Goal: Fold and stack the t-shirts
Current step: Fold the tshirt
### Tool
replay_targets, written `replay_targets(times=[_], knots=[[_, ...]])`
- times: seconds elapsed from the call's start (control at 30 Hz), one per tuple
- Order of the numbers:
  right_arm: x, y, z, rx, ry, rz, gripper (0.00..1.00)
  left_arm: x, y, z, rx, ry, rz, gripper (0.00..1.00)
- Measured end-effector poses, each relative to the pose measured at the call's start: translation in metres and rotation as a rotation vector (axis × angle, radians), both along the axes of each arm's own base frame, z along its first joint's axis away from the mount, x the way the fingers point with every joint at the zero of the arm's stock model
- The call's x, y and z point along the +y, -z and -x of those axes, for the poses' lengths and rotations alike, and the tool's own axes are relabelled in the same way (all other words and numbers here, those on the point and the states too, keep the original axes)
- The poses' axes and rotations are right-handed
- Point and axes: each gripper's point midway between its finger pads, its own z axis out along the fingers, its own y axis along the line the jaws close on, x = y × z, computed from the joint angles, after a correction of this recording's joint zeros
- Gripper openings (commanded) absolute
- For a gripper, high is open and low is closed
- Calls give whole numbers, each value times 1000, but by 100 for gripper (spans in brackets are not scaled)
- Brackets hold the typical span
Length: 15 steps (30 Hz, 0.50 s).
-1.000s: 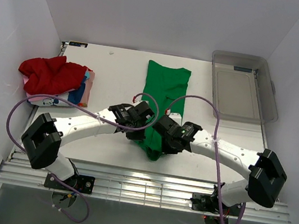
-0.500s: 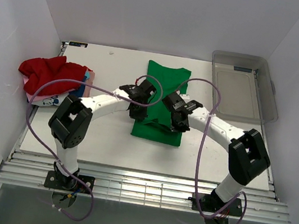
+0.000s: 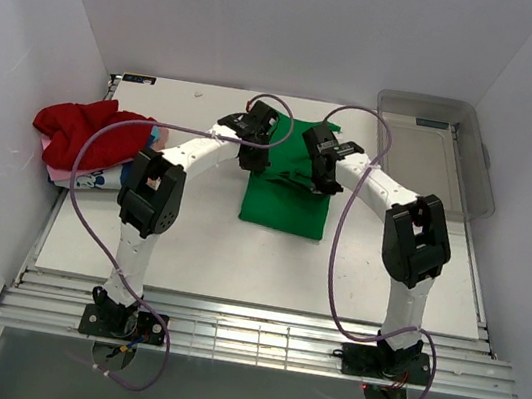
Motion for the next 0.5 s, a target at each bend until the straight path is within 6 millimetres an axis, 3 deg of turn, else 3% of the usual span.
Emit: replay_targets(times=[0.27, 0.3, 0.33, 0.37, 0.43, 0.5], knots=[[-4, 1, -57, -34, 9, -26, 9, 7, 6, -43, -10, -8, 31, 0], [-4, 1, -62, -37, 7, -29, 25, 7, 7, -46, -13, -7, 33, 5], [-4, 2, -67, -39, 7, -32, 30, 8, 10, -48, -10, -8, 30, 16], [-4, 4, -70, -38, 1, -30, 34, 9, 12, -48, -7, -6, 28, 38], [-7, 9, -75, -31, -2, -24, 41, 12, 15, -47, 2, -2, 16, 53], [-11, 11, -76, -26, -3, -15, 46, 15, 15, -48, 0, -12, 9, 60]])
